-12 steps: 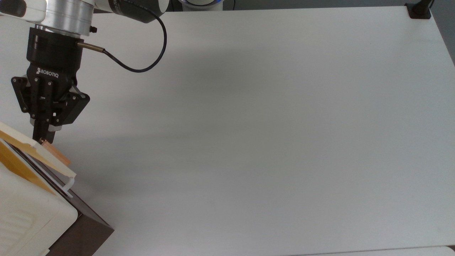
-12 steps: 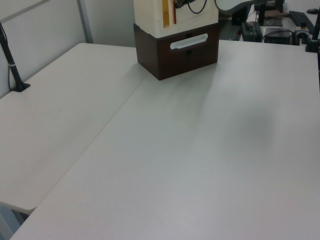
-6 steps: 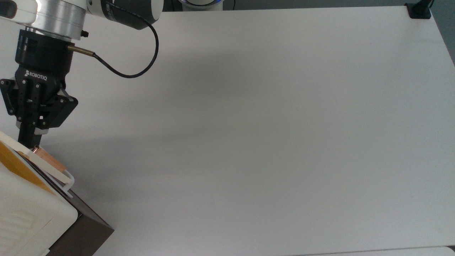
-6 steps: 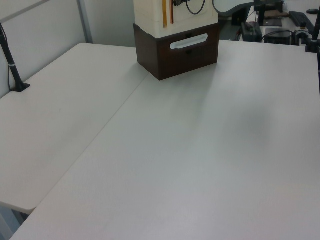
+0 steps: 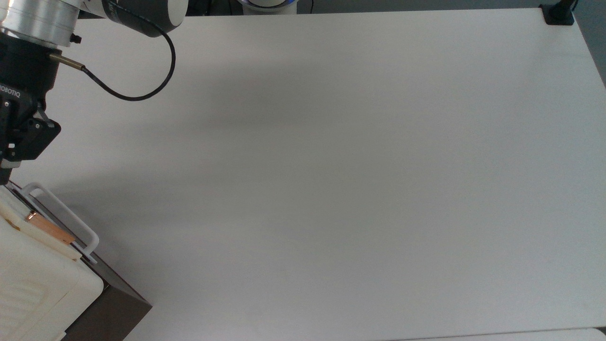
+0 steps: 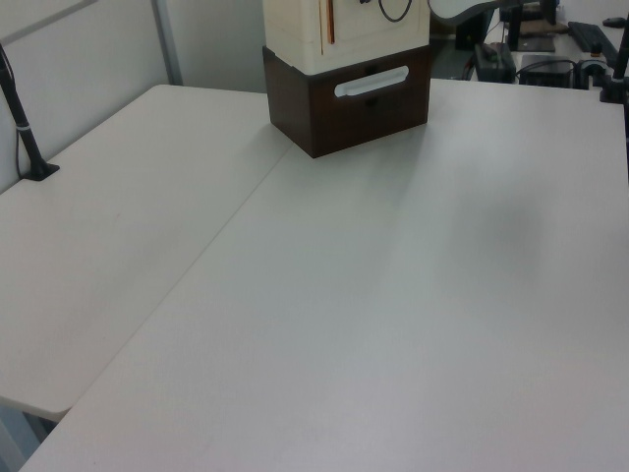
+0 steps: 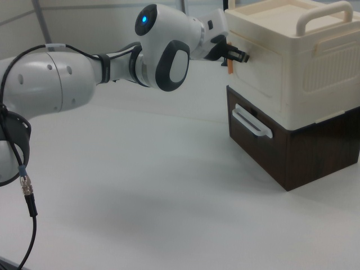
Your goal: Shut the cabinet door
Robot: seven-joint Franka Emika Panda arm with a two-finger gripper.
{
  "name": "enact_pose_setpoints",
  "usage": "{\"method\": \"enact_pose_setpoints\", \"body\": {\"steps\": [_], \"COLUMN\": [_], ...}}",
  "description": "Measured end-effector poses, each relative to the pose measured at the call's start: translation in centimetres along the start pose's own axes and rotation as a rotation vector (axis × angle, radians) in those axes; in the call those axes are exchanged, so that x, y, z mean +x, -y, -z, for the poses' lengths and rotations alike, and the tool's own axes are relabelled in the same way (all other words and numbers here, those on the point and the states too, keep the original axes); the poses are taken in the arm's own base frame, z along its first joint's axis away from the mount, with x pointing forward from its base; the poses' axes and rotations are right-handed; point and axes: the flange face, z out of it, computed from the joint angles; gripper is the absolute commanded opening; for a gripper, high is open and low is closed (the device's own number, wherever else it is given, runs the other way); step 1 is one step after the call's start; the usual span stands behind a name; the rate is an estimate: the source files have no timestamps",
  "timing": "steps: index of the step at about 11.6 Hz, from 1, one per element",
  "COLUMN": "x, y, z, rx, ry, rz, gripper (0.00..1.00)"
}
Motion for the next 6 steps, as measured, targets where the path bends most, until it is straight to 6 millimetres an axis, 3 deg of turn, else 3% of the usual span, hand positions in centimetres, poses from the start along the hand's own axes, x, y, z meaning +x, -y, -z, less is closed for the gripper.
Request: {"method": "enact_pose_setpoints", "body": {"steps": [6], "x": [-0.5], "y": [-1.7], "z": [-0.9], "rx": [-0.022], "ry": [0.011], "rz": [0.014], "gripper": [0.16]}}
